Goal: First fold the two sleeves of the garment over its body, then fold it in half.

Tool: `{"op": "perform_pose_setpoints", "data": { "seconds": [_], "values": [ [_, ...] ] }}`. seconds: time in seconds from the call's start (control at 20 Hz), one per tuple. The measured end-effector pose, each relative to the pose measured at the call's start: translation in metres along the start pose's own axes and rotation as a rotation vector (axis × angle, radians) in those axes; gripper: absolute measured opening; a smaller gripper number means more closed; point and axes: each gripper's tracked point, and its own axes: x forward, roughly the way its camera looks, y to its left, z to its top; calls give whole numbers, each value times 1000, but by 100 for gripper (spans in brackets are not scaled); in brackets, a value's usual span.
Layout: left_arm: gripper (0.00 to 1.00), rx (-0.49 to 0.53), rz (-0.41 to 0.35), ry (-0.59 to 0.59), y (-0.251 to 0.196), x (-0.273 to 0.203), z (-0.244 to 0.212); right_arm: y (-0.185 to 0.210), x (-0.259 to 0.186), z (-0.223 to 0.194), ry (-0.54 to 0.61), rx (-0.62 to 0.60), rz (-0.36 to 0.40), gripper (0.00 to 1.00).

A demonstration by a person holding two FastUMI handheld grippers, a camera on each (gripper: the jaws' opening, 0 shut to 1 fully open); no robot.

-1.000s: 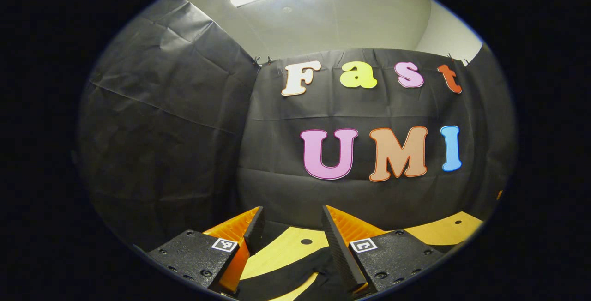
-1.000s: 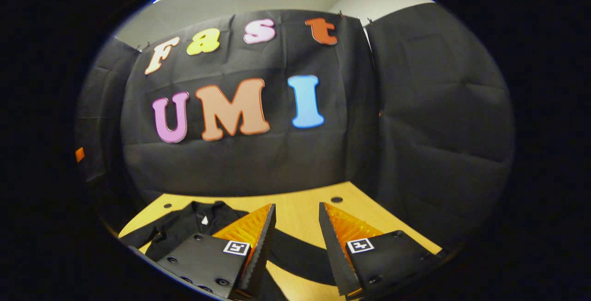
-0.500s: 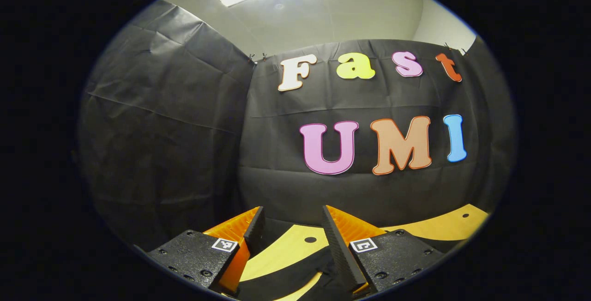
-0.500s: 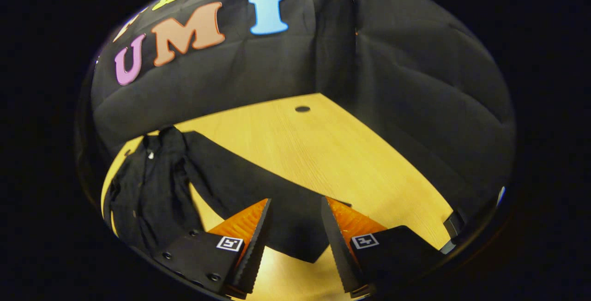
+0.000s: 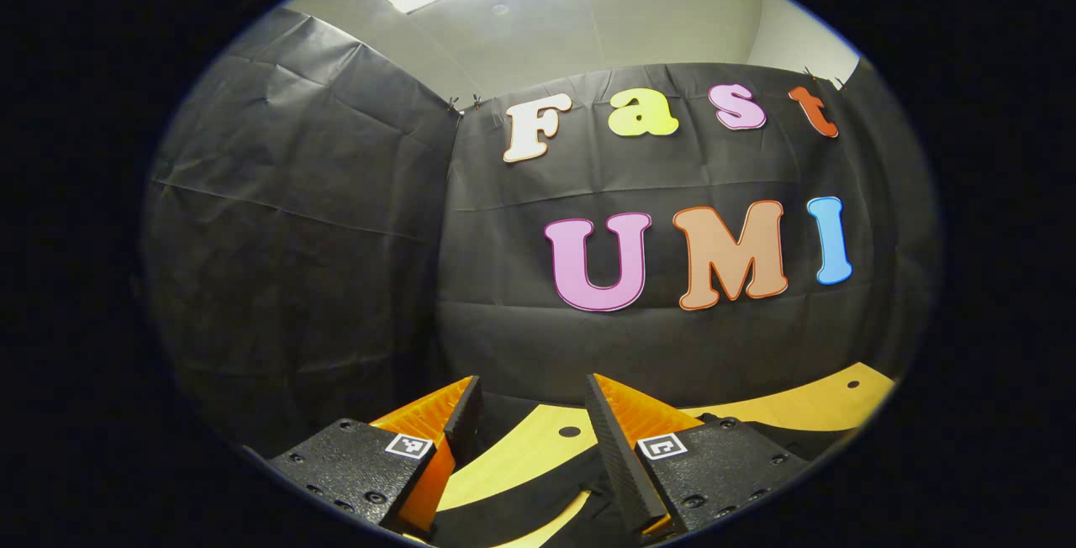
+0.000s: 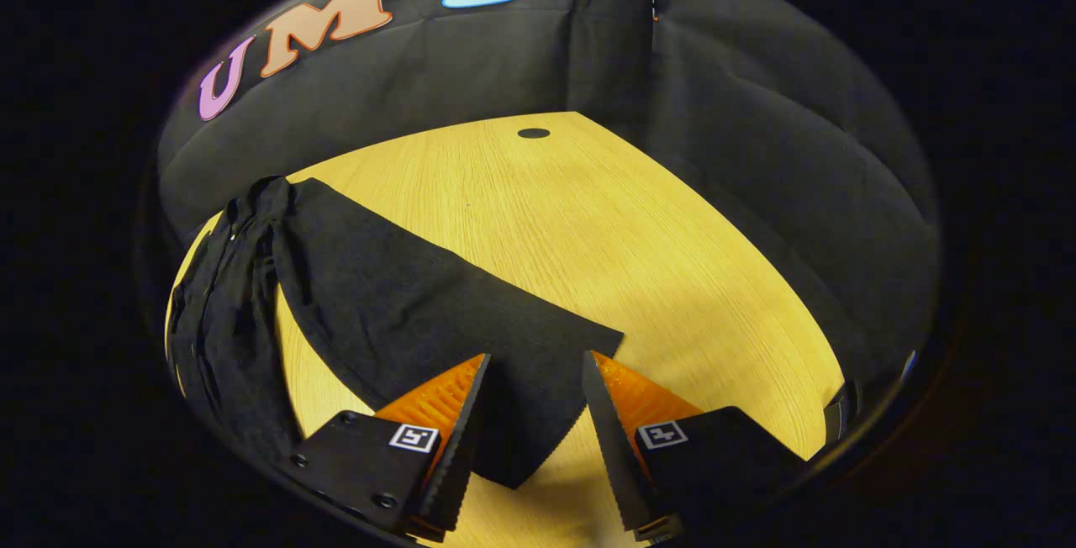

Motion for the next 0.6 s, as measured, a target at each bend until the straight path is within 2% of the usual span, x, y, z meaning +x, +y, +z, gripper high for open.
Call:
{"op": "perform_pose_setpoints", "data": {
  "seconds": [0.05, 0.1, 0.15, 0.2, 0.3, 0.35, 0.4, 0.6],
  "values": [
    [71, -5, -2, 5, -2, 0, -3, 3, 3, 3, -6, -12, 18, 70],
    [73, -10, -6, 10, -3, -1, -4, 3, 6, 4, -9, -28, 20, 60],
    [71, -12, -11, 15, -4, 0, -5, 5, 7, 5, -12, -38, 28, 53],
    [73, -12, -13, 16, -5, 0, -6, 11, 6, 3, -6, -38, 48, 53],
    [73, -9, -18, 13, -6, 0, -4, 17, 5, 5, -19, -44, 63, 31],
    [73, -5, -18, 11, -6, -1, -3, 18, 6, 3, -15, -50, 49, 27],
    [73, -1, -18, 8, -5, -2, -3, 19, 7, 7, -28, -57, 48, 15],
    [73, 12, -23, -1, -4, -4, 0, 19, 5, 6, -8, -110, 28, 4]
  ]
}}
